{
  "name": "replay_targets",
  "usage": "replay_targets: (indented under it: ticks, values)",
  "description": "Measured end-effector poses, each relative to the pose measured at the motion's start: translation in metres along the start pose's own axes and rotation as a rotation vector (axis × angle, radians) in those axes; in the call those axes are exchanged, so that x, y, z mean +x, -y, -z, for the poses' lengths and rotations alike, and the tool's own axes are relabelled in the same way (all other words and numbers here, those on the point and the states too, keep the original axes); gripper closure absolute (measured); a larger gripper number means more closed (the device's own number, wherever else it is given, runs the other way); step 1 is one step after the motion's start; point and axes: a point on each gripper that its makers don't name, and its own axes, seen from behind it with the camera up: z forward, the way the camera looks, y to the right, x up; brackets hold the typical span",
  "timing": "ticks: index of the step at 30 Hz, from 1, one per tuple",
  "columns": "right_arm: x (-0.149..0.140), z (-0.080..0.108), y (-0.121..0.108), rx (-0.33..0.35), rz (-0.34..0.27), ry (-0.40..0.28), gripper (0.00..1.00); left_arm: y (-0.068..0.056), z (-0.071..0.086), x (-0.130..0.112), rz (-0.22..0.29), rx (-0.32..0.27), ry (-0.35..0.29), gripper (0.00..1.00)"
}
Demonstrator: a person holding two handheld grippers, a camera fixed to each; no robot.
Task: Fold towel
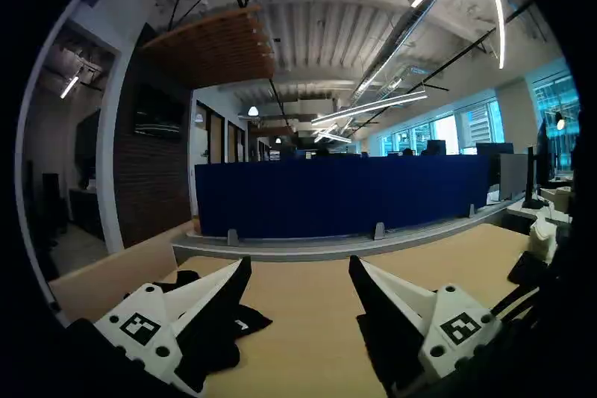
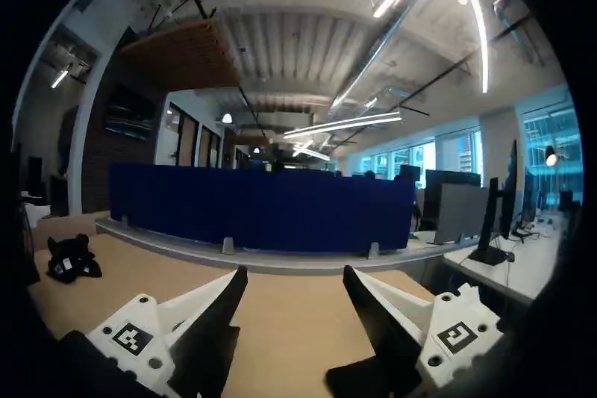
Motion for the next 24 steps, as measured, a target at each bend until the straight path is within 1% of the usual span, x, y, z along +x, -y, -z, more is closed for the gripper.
replay_targets:
  ticks: [3,6,9,12,15,18,24]
  values:
    - [0.023,0.003,-0.002,-0.008,-0.006,0.009,0.0,0.0,0.002,0.026,0.0,-0.006,0.004,0.03]
    - [0.04,0.005,-0.004,-0.013,-0.015,0.014,0.0,-0.001,0.004,0.044,0.0,-0.014,0.01,0.03]
    - [0.049,0.006,-0.005,-0.013,-0.022,0.022,0.0,-0.004,0.002,0.052,-0.006,-0.026,0.024,0.03]
    - [0.052,0.005,-0.005,-0.003,-0.028,0.034,0.0,-0.008,0.0,0.056,-0.021,-0.041,0.041,0.03]
    - [0.052,0.005,-0.002,0.022,-0.021,0.058,0.0,-0.019,-0.002,0.056,-0.044,-0.08,0.066,0.03]
    - [0.048,0.006,0.009,0.08,0.01,0.101,0.0,-0.033,-0.003,0.053,-0.071,-0.145,0.103,0.03]
    - [0.027,0.015,0.043,0.256,0.113,0.237,0.0,-0.059,0.0,0.039,-0.115,-0.266,0.187,0.03]
